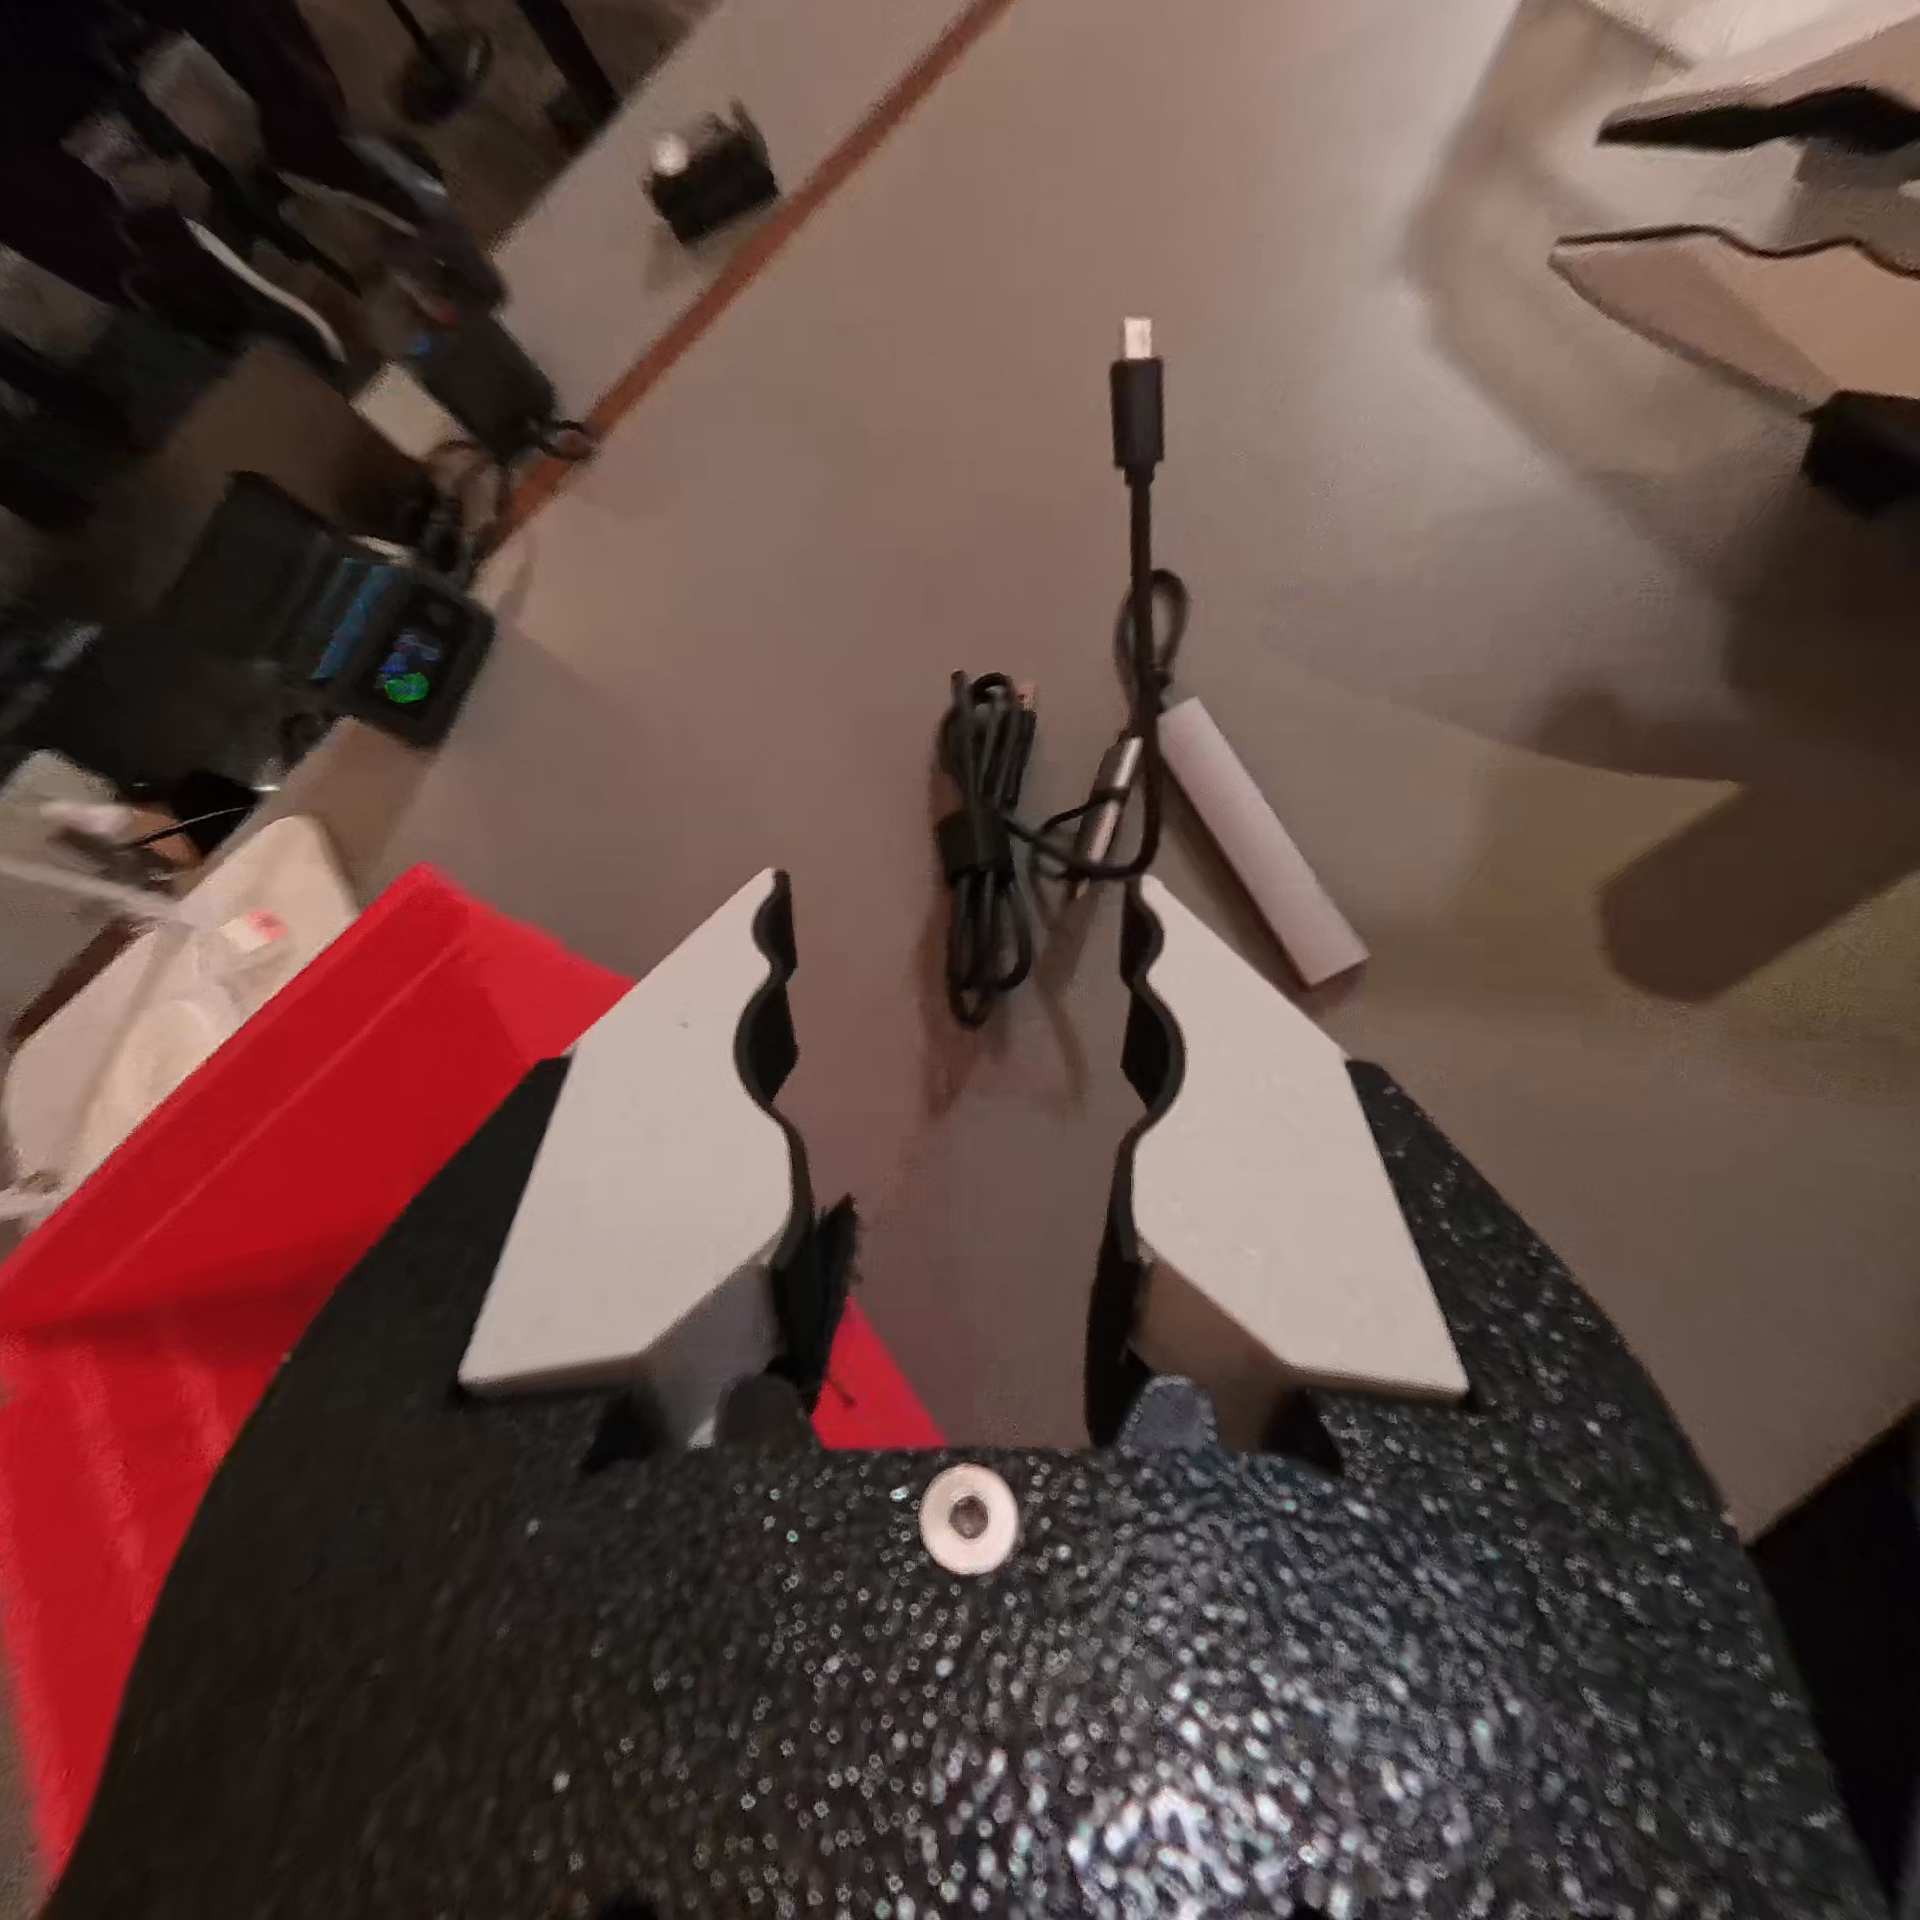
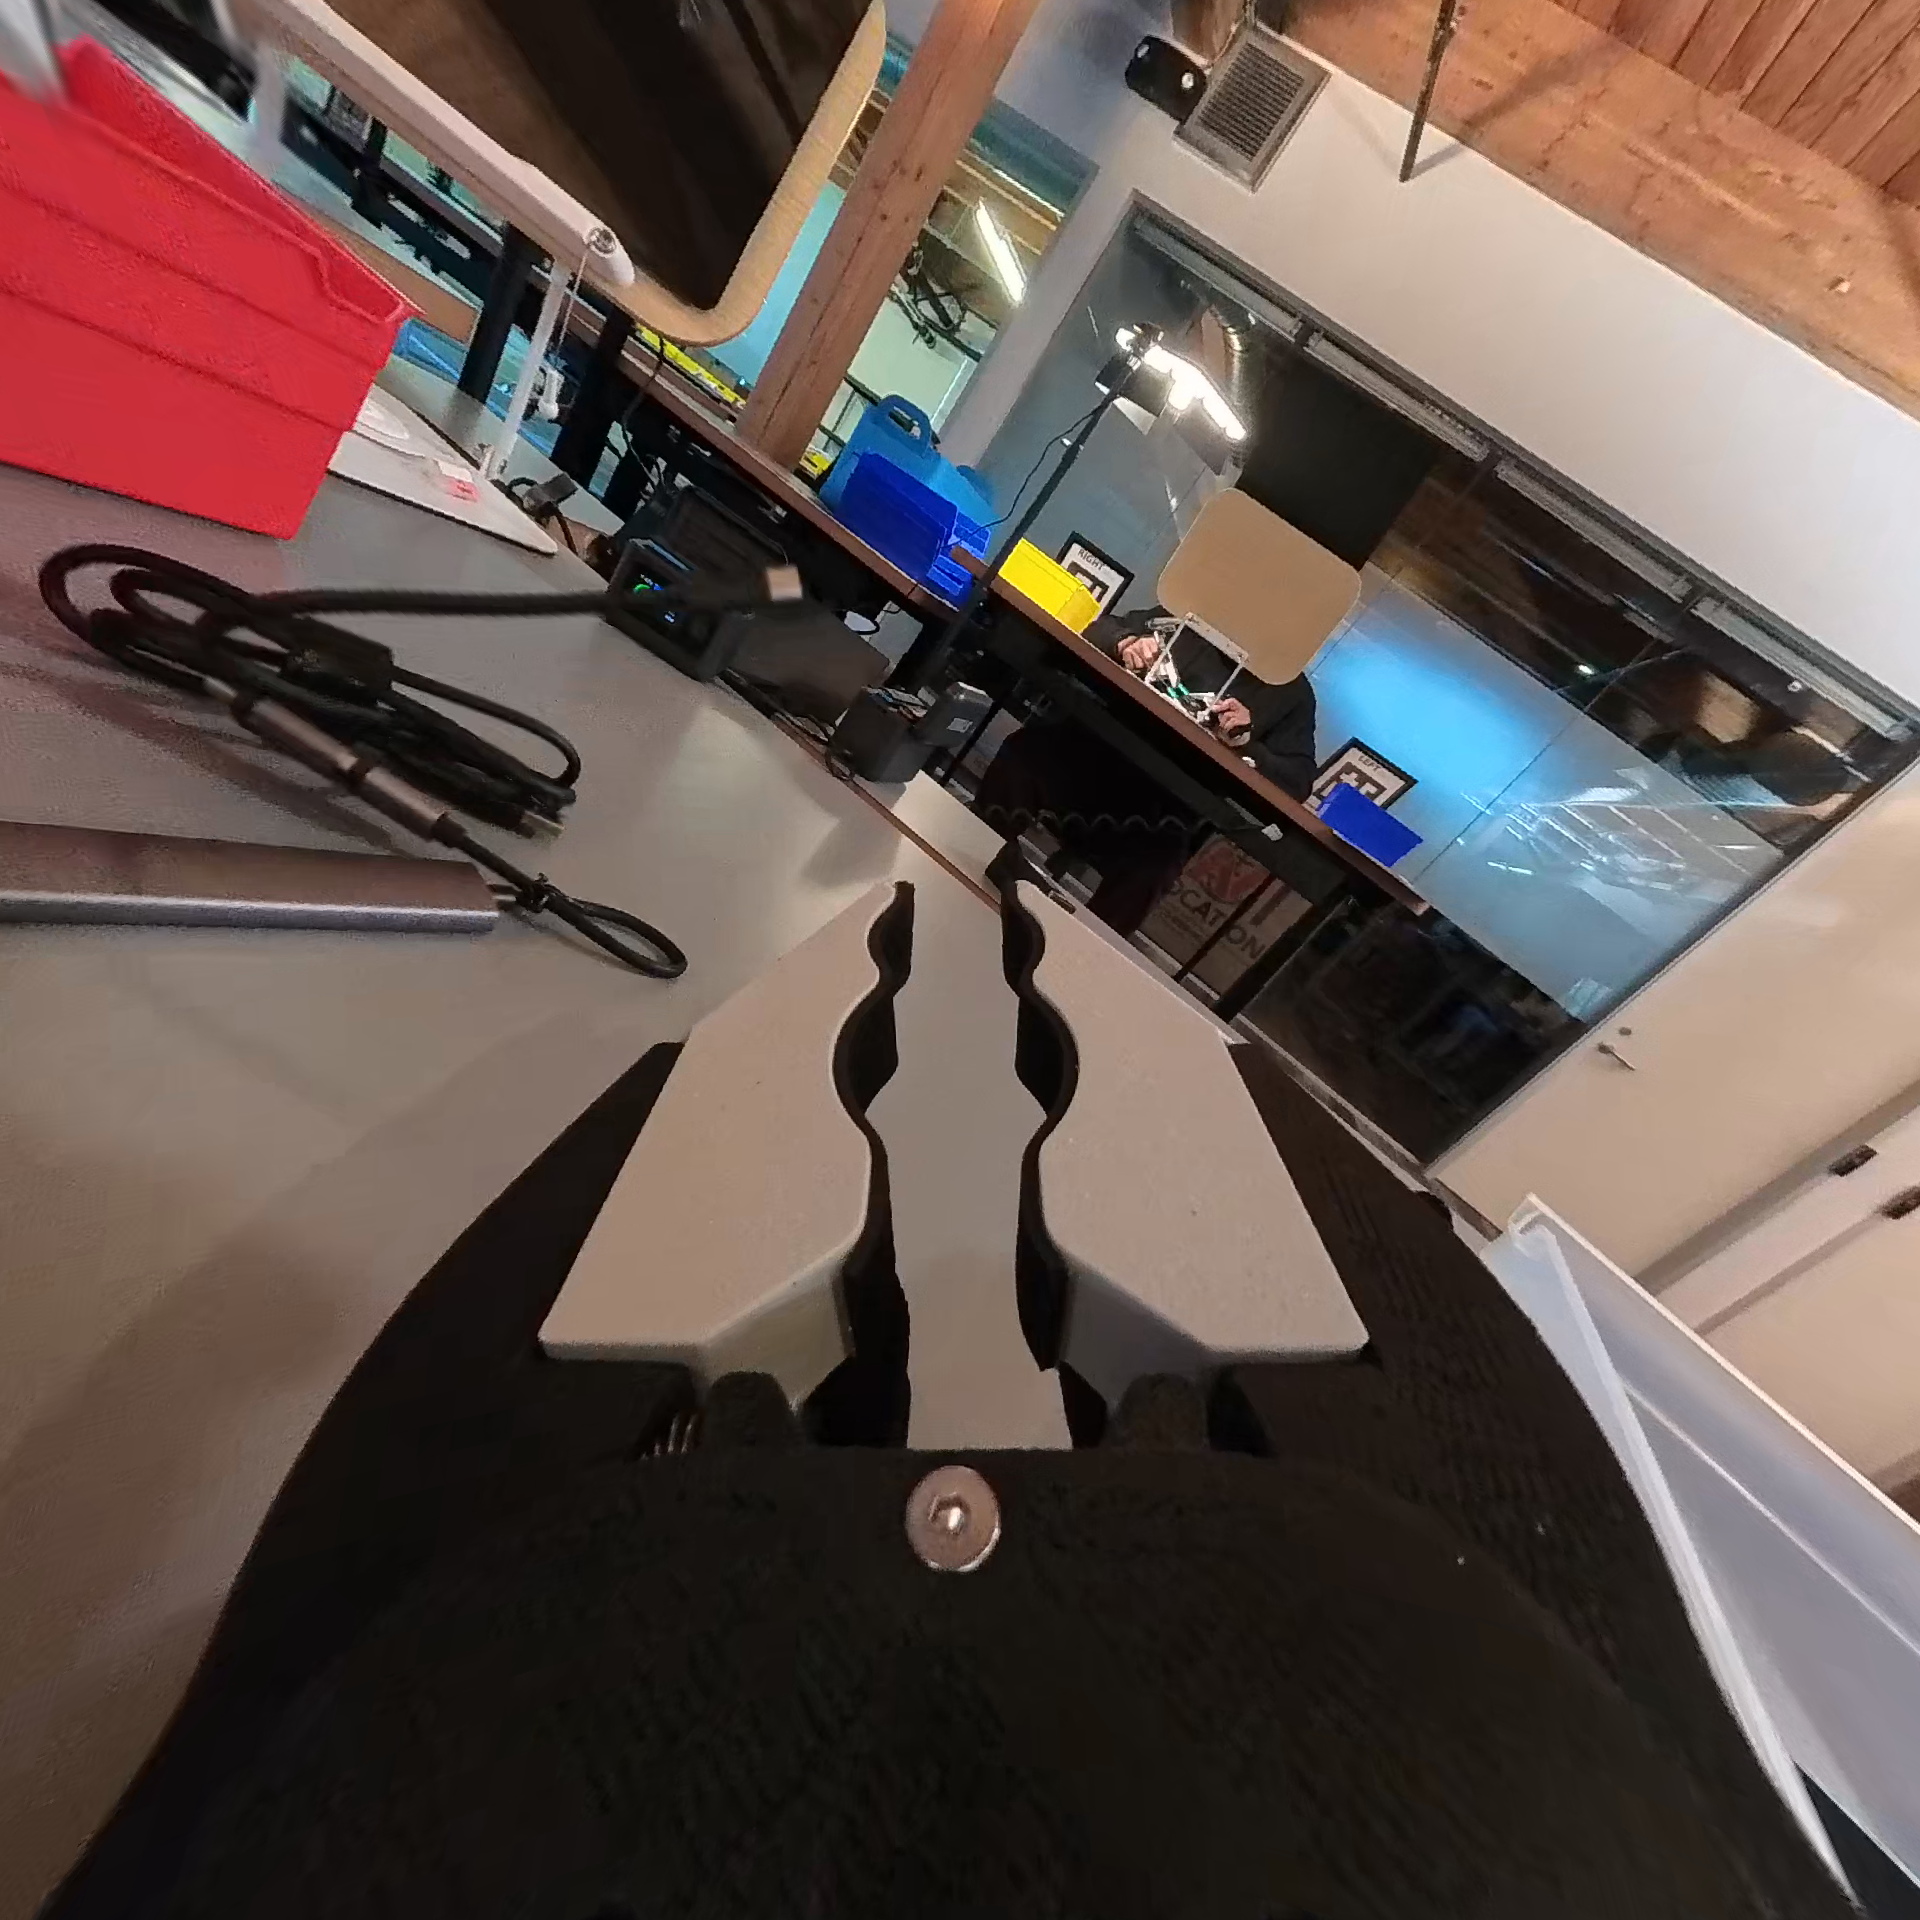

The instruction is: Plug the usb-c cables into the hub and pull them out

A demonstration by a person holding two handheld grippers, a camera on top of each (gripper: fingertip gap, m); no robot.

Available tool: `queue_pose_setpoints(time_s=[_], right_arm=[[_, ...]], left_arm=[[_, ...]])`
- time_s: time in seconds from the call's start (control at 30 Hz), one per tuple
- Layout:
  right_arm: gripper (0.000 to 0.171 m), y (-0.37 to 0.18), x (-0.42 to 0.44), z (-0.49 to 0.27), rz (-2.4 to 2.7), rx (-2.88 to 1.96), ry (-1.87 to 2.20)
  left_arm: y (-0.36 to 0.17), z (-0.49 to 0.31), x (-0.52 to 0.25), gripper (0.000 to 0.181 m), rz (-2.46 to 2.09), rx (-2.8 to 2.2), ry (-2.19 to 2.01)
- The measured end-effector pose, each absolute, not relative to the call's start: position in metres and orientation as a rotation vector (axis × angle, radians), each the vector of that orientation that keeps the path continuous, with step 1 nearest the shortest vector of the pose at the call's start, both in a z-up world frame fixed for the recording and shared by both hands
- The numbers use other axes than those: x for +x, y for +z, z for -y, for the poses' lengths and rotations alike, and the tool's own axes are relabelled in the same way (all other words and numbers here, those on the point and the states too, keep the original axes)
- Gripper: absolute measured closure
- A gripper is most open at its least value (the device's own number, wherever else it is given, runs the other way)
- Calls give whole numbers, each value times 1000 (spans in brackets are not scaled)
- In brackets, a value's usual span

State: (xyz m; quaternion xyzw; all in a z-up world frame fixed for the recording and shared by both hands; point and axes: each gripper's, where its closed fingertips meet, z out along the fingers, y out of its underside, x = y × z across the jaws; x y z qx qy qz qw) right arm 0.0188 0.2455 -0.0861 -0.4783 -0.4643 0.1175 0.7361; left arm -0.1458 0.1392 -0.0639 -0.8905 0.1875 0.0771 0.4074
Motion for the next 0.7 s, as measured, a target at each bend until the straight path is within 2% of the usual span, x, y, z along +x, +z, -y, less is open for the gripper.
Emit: queue_pose_setpoints(time_s=[0.03, 0.13, 0.2, 0.3, 0.47, 0.5, 0.57, 0.7], right_arm=[[156, -86, 18, -245, 1022, -1050, 257], [156, -87, 16, -243, 1038, -1040, 245], [156, -88, 14, -241, 1053, -1028, 233], [156, -88, 11, -237, 1075, -1005, 208], [156, -90, 8, -232, 1106, -973, 175], [156, -90, 7, -231, 1111, -970, 177], [156, -91, 6, -230, 1119, -974, 202], [156, -91, 9, -235, 1095, -1008, 234]], left_arm=[[-50, -128, -157, 119, -446, -2210, 226], [-18, -90, -200, 125, -400, -2146, 322], [-20, -61, -222, 125, -434, -2217, 316], [-47, -12, -231, 121, -651, -2363, 214], [-97, 50, -255, 118, -616, -2712, 89], [-106, 58, -255, 118, -642, -2748, 63], [-120, 64, -257, 133, -680, -2782, 50], [-144, 70, -270, 126, -591, -2870, 16]])
